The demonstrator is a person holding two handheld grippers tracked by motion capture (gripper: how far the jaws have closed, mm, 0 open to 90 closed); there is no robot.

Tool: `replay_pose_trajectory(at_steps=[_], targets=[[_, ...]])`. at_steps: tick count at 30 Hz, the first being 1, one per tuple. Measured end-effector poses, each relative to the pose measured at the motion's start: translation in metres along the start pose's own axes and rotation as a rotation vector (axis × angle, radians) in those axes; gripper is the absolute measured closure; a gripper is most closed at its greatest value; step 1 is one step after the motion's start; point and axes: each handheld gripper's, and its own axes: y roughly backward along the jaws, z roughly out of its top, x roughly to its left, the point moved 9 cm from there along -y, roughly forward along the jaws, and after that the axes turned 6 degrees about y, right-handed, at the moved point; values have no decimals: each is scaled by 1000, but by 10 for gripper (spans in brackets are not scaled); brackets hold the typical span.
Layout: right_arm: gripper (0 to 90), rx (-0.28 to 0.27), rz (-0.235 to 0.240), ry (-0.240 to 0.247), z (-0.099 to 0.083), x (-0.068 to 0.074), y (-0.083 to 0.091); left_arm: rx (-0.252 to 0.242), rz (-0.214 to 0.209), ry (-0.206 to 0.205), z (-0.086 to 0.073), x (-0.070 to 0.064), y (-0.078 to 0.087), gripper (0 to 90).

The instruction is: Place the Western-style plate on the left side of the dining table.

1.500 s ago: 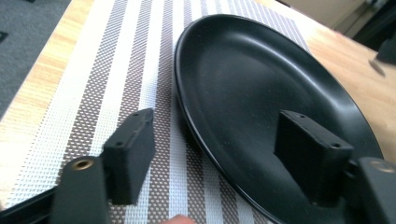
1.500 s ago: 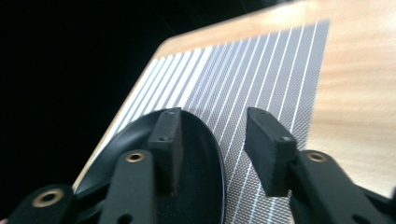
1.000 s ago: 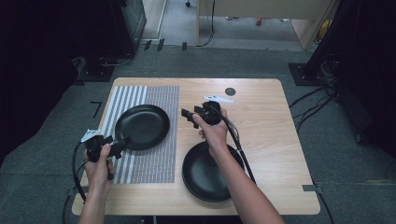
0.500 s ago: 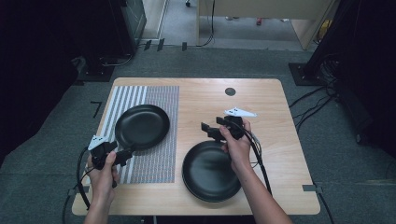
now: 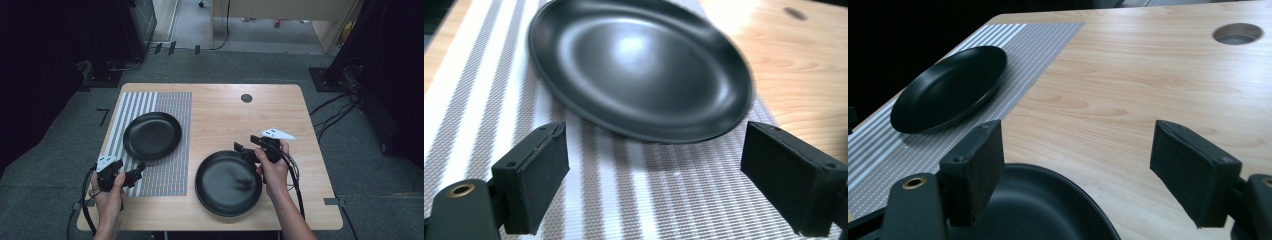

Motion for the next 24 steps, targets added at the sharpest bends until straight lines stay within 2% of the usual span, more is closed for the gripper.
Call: replay_pose_trajectory(at_steps=[8,14,17,24], targets=[[212,-10,-58,-20,-18,-25,23,24,66,-37,-12,15,0,116],[213,-7,-102,-36,-33,-46,42,34,83,-46,-17,20,0,116],[213,2,-125,-49,-41,-56,50,25,124,-71,-18,24,0,116],[212,8,-180,-61,-55,-77,67,35,137,-77,-22,31,3,117]])
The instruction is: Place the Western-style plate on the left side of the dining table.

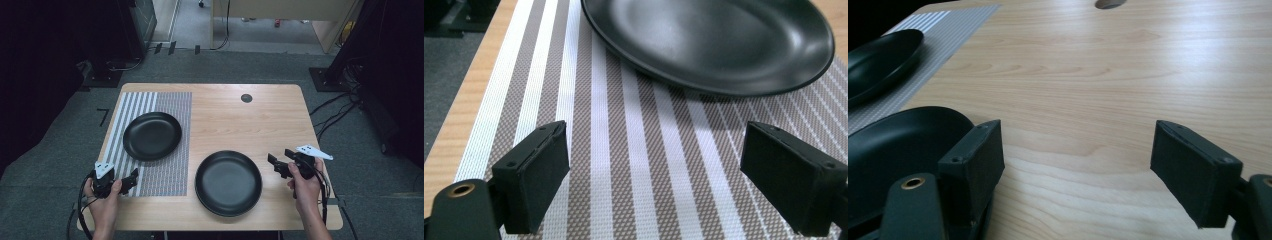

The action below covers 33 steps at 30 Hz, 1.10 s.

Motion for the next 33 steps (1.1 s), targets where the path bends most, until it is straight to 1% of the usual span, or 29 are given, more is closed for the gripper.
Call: replay_pose_trajectory(at_steps=[2,8,12,15,18,23,25,28,33], targets=[[212,3,-12,-1,-3,-5,3,5,1,2,-2,2,1,117],[213,24,-59,-27,-20,-28,14,9,9,-1,-6,8,3,117],[212,29,-80,-30,-27,-38,20,14,11,-3,-7,10,4,118],[207,26,-95,-44,-31,-48,26,18,17,0,-9,12,5,118],[198,32,-104,-45,-34,-56,29,20,22,0,-10,15,6,119],[191,58,-135,-51,-45,-70,35,26,31,2,-13,20,7,119],[184,63,-140,-54,-49,-73,38,28,33,4,-14,22,8,119],[166,76,-153,-45,-55,-78,42,33,37,9,-15,26,8,119],[147,107,-208,-46,-66,-89,49,41,42,7,-18,30,9,119]])
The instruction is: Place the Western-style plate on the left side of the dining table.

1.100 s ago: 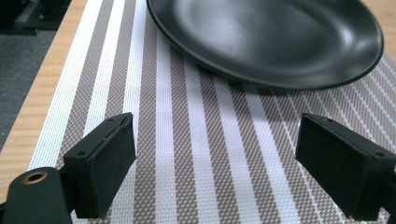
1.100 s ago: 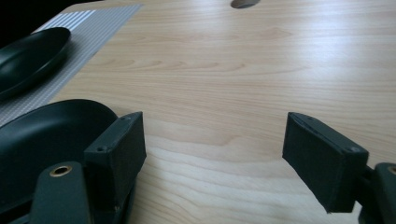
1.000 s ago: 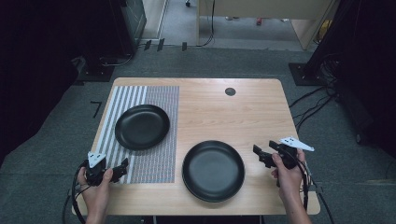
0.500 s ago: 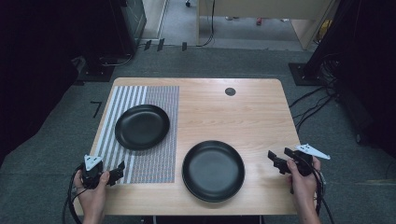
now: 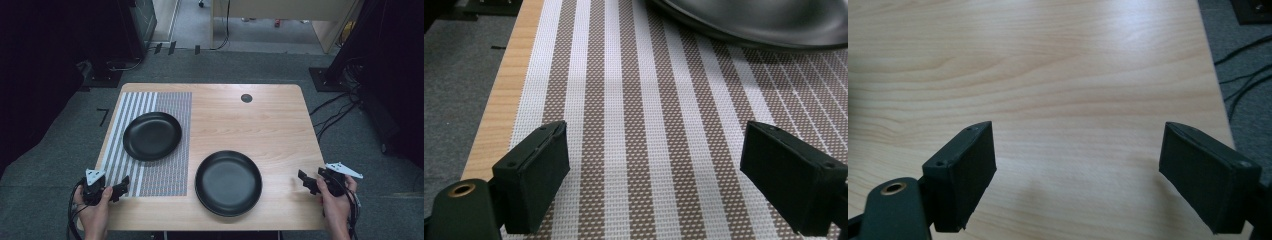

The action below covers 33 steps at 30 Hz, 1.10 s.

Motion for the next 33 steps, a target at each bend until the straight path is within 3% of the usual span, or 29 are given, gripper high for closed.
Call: replay_pose_trajectory(at_steps=[9,14,22,33], targets=[[147,31,-32,19,-12,-6,7,27,0,-13,-7,4,-1,119],[147,50,-47,54,-17,-4,6,30,-11,-15,-8,2,0,118],[134,64,-113,124,-21,0,3,33,13,-66,-10,1,-2,106],[133,59,-117,120,-21,0,3,26,18,-85,-11,0,-3,91]])
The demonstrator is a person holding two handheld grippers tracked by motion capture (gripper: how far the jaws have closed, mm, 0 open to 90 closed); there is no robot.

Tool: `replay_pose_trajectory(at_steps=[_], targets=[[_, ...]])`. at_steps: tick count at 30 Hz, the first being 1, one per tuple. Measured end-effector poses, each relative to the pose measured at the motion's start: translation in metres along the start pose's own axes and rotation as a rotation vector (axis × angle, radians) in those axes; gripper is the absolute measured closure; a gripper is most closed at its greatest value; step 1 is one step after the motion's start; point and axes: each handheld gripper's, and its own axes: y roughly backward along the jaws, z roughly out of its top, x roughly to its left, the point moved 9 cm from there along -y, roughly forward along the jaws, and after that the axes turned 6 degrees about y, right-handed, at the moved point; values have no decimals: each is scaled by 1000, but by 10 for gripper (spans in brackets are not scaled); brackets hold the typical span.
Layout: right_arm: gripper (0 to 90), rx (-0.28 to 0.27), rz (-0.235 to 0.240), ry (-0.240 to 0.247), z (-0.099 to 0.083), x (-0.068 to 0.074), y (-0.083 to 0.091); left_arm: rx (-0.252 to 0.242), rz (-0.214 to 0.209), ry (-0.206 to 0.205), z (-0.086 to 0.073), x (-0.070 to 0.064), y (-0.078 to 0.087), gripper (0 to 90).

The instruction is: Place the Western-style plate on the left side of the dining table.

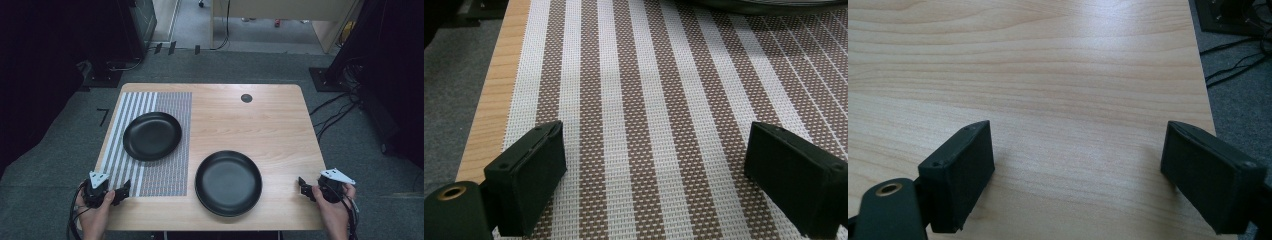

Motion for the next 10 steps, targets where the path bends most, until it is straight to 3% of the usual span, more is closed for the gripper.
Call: replay_pose_trajectory(at_steps=[10], targets=[[133,1,-5,-4,0,0,0,1,-1,0,0,0,0,89]])
